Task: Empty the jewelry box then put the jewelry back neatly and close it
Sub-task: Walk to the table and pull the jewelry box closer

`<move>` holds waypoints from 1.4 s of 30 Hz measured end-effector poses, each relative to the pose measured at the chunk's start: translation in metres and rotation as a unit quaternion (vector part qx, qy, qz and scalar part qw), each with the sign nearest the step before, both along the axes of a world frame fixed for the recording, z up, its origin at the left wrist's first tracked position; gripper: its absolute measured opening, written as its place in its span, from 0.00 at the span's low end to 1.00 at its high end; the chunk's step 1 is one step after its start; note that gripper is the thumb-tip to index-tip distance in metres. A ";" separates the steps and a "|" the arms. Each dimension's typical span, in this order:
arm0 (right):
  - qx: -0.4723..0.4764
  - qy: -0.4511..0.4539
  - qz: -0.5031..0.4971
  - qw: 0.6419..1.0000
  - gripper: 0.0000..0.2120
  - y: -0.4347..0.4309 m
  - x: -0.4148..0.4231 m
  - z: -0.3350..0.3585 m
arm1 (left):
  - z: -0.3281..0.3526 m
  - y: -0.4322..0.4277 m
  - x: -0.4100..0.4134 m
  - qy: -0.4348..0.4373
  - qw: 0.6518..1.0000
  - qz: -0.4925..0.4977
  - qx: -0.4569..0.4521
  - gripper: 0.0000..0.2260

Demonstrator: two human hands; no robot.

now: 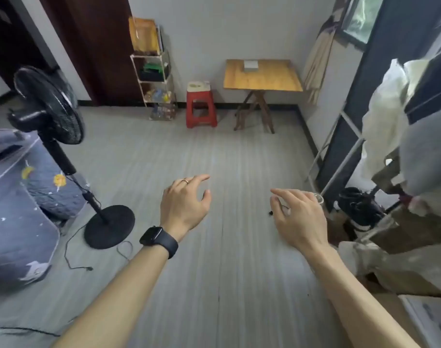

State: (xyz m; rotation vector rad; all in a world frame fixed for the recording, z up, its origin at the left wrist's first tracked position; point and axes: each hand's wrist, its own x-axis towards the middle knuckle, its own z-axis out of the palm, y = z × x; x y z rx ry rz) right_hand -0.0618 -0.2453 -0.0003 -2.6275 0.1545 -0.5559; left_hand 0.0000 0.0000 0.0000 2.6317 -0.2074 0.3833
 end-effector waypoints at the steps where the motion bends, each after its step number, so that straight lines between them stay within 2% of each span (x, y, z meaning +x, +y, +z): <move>1: 0.011 -0.010 0.007 1.000 0.12 0.000 0.024 0.000 | 0.001 0.003 0.020 -0.007 1.000 -0.006 -0.010 0.17; 9: 0.051 -0.018 0.013 0.998 0.11 -0.008 0.250 -0.008 | 0.002 0.000 0.230 -0.017 0.998 0.046 -0.049 0.15; 18: 0.042 0.009 0.054 0.998 0.14 -0.016 0.508 0.013 | 0.025 0.001 0.470 -0.010 0.995 0.083 -0.055 0.15; 25: 0.021 0.003 0.062 0.998 0.15 -0.001 0.716 0.018 | 0.022 0.015 0.675 -0.018 0.997 0.060 -0.045 0.15; 32: 0.037 -0.024 0.023 0.999 0.13 0.008 0.910 0.035 | 0.032 0.025 0.890 -0.017 0.998 0.028 -0.048 0.15; 38: 0.049 -0.031 0.014 0.998 0.13 0.003 1.064 0.027 | 0.027 0.014 1.046 -0.016 0.998 0.003 -0.060 0.14; 42: 0.049 -0.026 0.022 0.998 0.13 -0.005 1.178 0.014 | 0.017 0.003 1.155 -0.033 0.999 0.013 -0.033 0.15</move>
